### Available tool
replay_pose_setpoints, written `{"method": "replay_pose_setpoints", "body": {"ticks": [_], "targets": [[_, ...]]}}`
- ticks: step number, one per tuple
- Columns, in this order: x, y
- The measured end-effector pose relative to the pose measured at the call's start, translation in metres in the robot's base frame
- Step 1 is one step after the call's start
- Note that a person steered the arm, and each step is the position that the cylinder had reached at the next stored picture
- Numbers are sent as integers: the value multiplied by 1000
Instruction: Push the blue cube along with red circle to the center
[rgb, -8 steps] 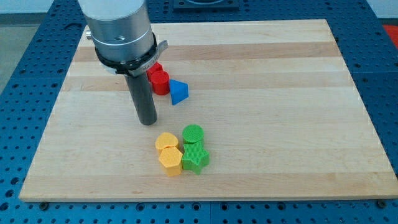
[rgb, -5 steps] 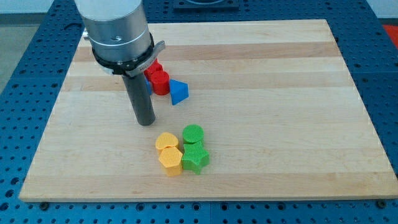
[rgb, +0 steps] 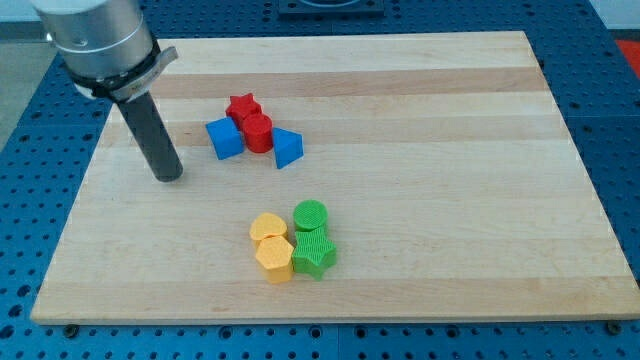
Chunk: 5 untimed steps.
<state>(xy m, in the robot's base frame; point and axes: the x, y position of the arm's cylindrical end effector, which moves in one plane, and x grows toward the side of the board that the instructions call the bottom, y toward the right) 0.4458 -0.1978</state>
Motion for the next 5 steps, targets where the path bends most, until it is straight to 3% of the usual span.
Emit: {"method": "replay_pose_setpoints", "body": {"ticks": [5], "targets": [[-38, 19]]}}
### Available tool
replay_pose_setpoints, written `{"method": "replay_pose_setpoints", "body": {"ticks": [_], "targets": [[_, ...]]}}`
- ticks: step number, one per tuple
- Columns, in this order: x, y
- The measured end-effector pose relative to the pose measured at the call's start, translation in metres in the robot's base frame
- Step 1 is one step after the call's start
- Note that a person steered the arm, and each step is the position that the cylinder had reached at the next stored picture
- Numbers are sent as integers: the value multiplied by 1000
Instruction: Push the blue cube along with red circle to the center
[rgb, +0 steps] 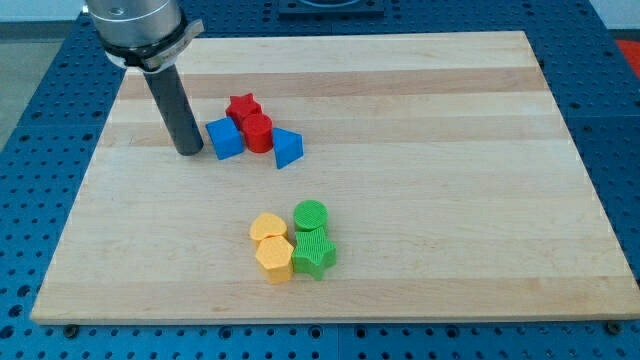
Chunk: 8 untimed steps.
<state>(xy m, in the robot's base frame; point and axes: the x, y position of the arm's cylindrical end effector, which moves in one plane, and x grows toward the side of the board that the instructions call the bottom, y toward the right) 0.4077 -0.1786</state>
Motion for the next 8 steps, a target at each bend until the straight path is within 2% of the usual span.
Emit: {"method": "replay_pose_setpoints", "body": {"ticks": [7, 8], "targets": [[-13, 114], [-12, 77]]}}
